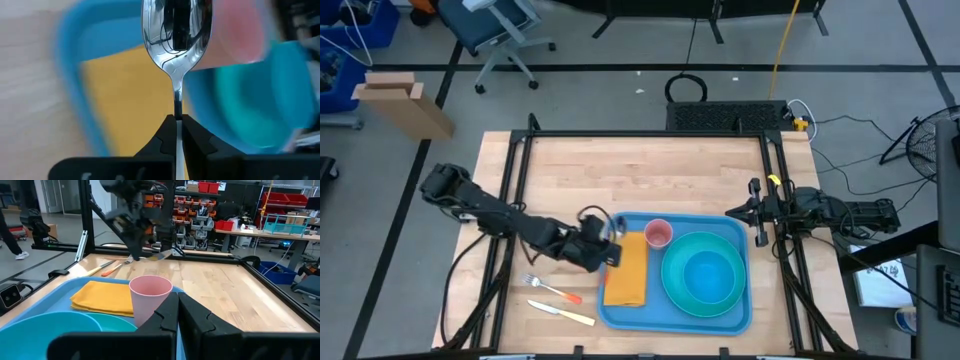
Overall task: Set up tray
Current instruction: Put the orange spoon on the yellow napkin, then adjust the yellow napkin on the light blue tray
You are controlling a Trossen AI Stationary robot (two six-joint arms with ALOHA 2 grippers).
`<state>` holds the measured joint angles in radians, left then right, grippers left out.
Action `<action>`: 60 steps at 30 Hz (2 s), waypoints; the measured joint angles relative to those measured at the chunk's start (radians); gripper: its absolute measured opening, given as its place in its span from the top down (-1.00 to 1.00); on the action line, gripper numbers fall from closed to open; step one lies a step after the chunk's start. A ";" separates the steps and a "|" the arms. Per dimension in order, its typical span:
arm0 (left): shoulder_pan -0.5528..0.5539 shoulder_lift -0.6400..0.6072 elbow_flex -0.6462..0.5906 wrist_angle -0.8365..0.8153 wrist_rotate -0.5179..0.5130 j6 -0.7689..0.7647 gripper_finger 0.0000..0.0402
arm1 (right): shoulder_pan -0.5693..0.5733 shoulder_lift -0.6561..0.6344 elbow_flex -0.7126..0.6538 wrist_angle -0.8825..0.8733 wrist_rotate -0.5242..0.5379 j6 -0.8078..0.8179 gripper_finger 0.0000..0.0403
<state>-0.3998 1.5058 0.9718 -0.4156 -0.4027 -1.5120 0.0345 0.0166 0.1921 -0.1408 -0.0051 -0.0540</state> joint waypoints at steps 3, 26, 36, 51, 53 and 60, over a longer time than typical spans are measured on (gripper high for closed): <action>0.001 0.098 0.083 0.069 -0.011 0.033 0.96 | 0.000 0.000 0.000 -0.007 0.000 -0.001 1.00; -0.059 0.396 0.295 -0.127 -0.088 -0.148 0.96 | 0.000 0.000 0.000 0.011 -0.049 -0.010 1.00; -0.033 0.456 0.296 -0.044 -0.057 -0.127 0.95 | 0.000 0.007 0.000 0.006 -0.049 -0.009 1.00; -0.011 0.486 0.294 -0.001 -0.048 -0.106 0.80 | 0.000 0.018 0.000 0.017 -0.049 0.013 1.00; -0.011 0.486 0.294 -0.004 -0.051 -0.106 0.69 | 0.000 0.018 0.000 0.017 -0.049 0.015 1.00; -0.011 0.484 0.294 -0.002 -0.040 -0.062 0.36 | 0.000 0.018 0.000 0.017 -0.049 0.027 1.00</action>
<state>-0.4107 1.9899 1.2655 -0.4179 -0.4429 -1.5743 0.0349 0.0341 0.1917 -0.1239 -0.0540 -0.0273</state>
